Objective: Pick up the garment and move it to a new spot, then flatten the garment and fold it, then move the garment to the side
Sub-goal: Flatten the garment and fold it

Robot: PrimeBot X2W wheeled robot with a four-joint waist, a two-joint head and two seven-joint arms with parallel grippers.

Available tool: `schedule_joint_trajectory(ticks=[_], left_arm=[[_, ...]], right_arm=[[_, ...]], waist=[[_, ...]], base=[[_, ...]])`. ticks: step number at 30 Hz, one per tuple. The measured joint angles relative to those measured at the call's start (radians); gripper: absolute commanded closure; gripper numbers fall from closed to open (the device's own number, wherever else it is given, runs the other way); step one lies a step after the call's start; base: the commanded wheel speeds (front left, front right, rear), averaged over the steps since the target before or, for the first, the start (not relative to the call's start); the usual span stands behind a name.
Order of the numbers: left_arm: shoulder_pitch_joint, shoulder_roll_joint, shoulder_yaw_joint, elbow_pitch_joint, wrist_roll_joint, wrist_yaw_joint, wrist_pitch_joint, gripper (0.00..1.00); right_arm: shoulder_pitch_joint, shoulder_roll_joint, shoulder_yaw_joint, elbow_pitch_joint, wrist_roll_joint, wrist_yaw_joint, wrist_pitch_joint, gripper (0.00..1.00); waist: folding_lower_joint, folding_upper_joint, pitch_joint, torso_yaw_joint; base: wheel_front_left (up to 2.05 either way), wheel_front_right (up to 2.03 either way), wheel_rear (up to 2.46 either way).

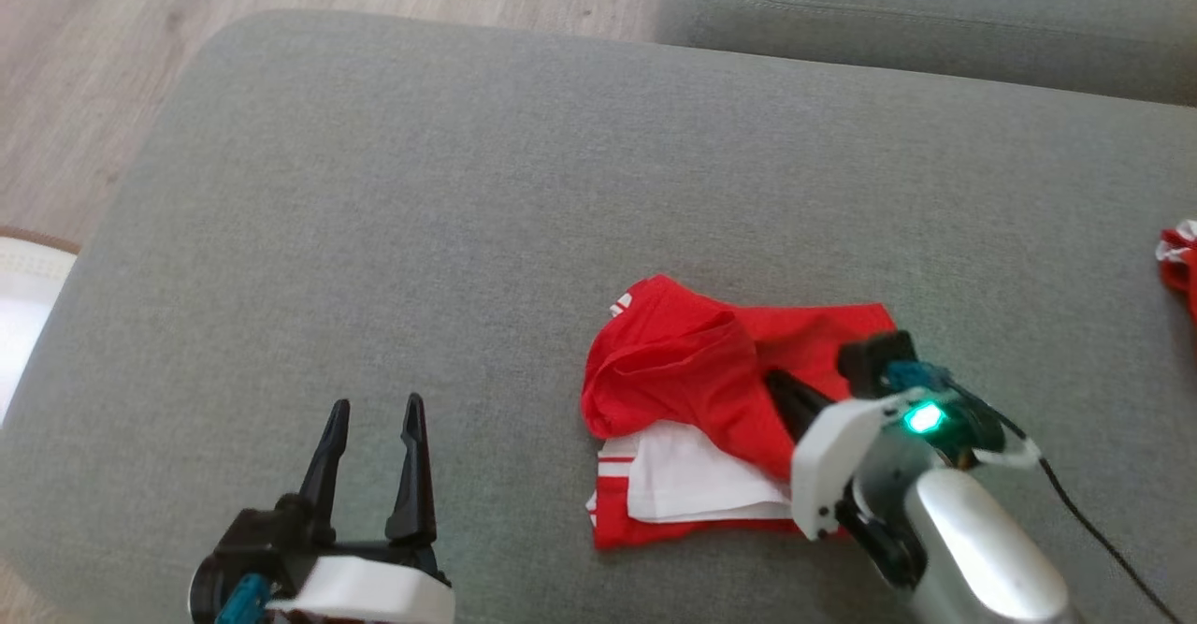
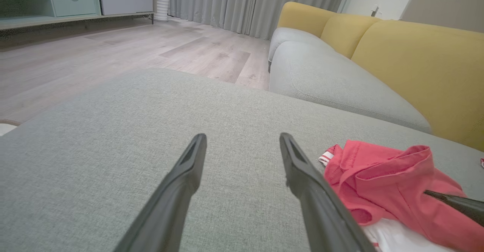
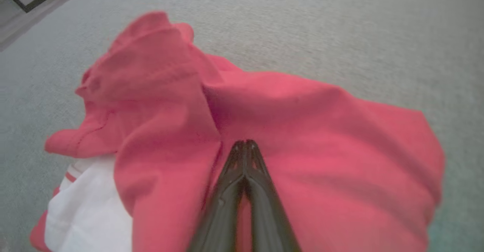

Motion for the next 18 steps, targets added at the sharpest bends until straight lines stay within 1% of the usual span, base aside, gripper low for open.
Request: schedule_joint_trajectory(ticks=[3, 6, 13, 14, 18], left_arm=[[-0.003, 0.0, 0.0, 0.0, 0.0, 0.0, 0.0, 0.0], [-0.003, 0.001, 0.0, 0.0, 0.0, 0.0, 0.0, 0.0], [-0.003, 0.002, 0.001, -0.002, 0.0, 0.005, 0.0, 0.0], [-0.003, 0.002, 0.001, -0.002, 0.0, 0.005, 0.0, 0.0], [-0.003, 0.002, 0.001, -0.003, 0.0, 0.005, 0.0, 0.0]], right_arm=[[-0.039, -0.01, 0.07, 0.021, 0.044, 0.0, -0.014, 1.0], [-0.043, -0.013, 0.154, 0.015, 0.086, 0.0, -0.024, 1.0], [-0.043, -0.055, 0.346, -0.066, 0.17, 0.0, -0.017, 1.0], [-0.043, -0.055, 0.346, -0.066, 0.17, 0.0, -0.017, 1.0], [-0.042, -0.073, 0.446, -0.095, 0.21, 0.0, 0.002, 1.0]], waist=[[0.0, 0.0, 0.002, 0.01], [0.0, 0.0, -0.002, 0.013], [0.0, 0.0, -0.009, 0.002], [0.0, 0.0, -0.009, 0.002], [0.0, 0.0, -0.007, -0.008]], base=[[0.0, 0.0, 0.0], [0.0, 0.0, 0.0], [0.0, 0.0, 0.0], [0.0, 0.0, 0.0], [0.0, 0.0, 0.0]])
